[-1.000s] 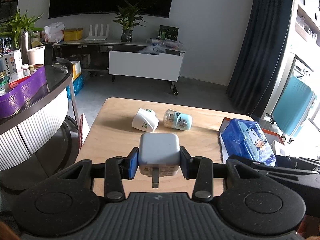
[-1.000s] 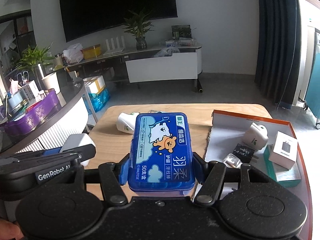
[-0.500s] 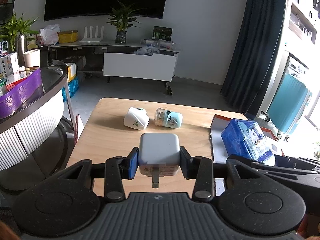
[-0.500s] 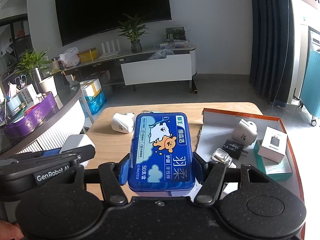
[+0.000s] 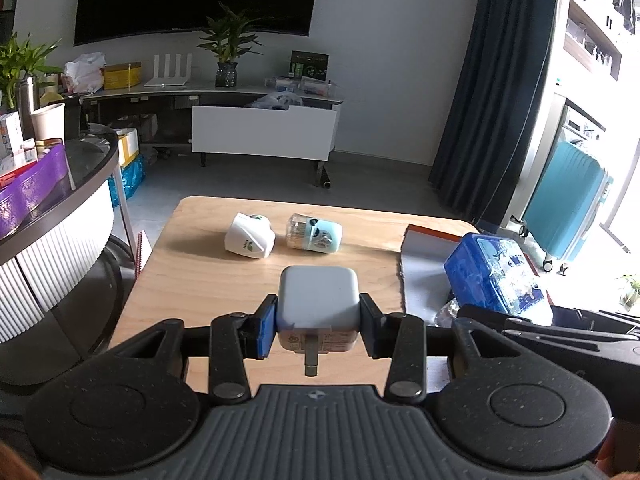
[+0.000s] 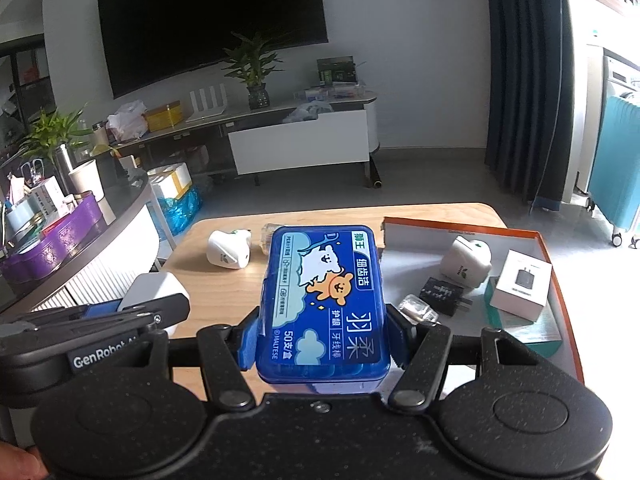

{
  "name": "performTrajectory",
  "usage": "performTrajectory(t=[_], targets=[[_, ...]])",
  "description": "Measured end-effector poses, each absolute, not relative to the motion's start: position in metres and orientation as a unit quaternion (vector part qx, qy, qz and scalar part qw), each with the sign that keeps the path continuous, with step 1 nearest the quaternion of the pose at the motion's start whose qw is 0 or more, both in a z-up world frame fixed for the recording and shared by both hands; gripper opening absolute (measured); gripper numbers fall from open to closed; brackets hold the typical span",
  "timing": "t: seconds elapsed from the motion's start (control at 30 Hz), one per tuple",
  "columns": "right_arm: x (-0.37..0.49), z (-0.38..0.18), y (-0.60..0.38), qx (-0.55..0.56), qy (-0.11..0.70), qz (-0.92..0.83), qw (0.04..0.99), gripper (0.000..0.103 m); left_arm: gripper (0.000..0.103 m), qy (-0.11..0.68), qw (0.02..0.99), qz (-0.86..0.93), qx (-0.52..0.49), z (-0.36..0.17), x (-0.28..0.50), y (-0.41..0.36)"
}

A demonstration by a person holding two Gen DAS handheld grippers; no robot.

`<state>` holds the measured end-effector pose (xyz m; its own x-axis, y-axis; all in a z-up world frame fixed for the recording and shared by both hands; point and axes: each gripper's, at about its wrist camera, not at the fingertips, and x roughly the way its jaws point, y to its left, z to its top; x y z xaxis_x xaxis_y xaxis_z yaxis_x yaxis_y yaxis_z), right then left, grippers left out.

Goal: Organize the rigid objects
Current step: 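Carry the white adapter and blue printed box with both tools over the tray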

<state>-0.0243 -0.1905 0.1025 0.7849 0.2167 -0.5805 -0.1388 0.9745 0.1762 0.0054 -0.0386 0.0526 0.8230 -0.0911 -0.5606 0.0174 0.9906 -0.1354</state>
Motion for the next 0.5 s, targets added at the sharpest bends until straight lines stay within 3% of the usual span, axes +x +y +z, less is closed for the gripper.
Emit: performTrajectory(t=[0.5], targets=[[-0.031,0.104,-0.208,0.066,0.315,0.075,0.944,0.073,0.042,0.298,0.951,-0.045,-0.066,0.053,0.003,-0.049]])
